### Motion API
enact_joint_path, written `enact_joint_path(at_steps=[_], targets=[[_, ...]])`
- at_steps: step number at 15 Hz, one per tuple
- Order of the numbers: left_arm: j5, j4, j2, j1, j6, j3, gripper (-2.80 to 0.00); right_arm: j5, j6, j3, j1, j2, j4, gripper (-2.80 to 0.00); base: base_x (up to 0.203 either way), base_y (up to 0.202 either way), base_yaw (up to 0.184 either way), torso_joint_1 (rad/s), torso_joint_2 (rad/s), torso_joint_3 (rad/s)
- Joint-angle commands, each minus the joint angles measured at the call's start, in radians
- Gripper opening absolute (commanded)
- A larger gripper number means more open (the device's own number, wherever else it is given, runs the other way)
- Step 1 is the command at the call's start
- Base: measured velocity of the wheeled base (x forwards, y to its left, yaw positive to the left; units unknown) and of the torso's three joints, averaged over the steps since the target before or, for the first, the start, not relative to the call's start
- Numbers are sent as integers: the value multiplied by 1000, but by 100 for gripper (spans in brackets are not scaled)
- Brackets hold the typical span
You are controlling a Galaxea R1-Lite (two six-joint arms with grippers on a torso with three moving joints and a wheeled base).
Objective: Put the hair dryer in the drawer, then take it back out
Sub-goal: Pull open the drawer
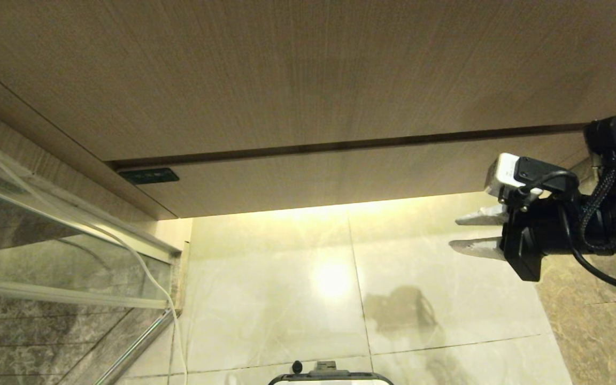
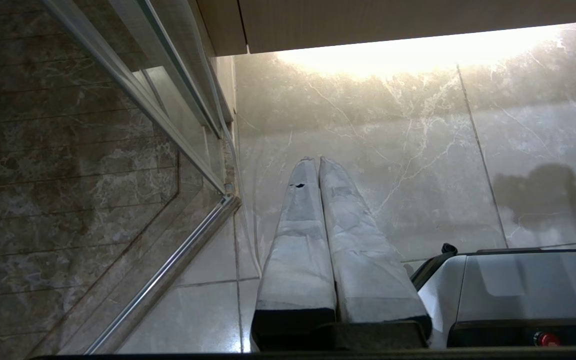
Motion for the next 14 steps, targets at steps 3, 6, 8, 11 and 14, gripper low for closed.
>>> enact_joint_path(at_steps=[3, 6, 8, 11, 14], targets=[[0, 0, 2, 0, 0, 0, -280, 5, -2, -62, -15, 76, -47, 0, 0, 0, 0, 0, 0, 0], [0, 0, 0, 0, 0, 0, -280, 0, -119, -63, -43, 93, -67, 0, 0, 0, 0, 0, 0, 0], [0, 0, 1, 0, 0, 0, -280, 3, -274, -61, -78, 129, -120, 0, 0, 0, 0, 0, 0, 0], [0, 0, 0, 0, 0, 0, -280, 20, -364, -109, -116, 216, -143, 0, 0, 0, 0, 0, 0, 0], [0, 0, 1, 0, 0, 0, -280, 77, -370, -171, -134, 286, -207, 0, 0, 0, 0, 0, 0, 0]])
